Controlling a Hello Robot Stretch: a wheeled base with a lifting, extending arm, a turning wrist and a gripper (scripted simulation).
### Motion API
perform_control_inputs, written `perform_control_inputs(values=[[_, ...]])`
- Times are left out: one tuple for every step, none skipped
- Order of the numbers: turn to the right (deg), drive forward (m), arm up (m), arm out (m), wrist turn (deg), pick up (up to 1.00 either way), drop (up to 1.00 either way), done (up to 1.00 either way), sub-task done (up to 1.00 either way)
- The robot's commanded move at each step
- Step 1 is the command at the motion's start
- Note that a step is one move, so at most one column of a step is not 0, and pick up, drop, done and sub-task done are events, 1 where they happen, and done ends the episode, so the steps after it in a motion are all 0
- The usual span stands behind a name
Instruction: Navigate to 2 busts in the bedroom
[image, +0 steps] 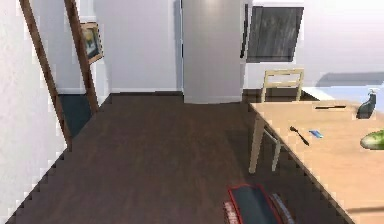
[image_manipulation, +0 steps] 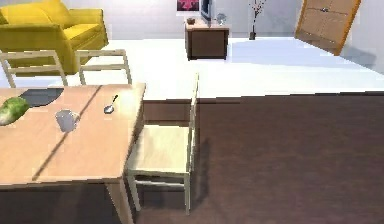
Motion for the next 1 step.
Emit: perform_control_inputs(values=[[-24.0, 0.00, 0.00, 0.00, 0.0, 0.00, 0.00, 0.00, 0.00]])
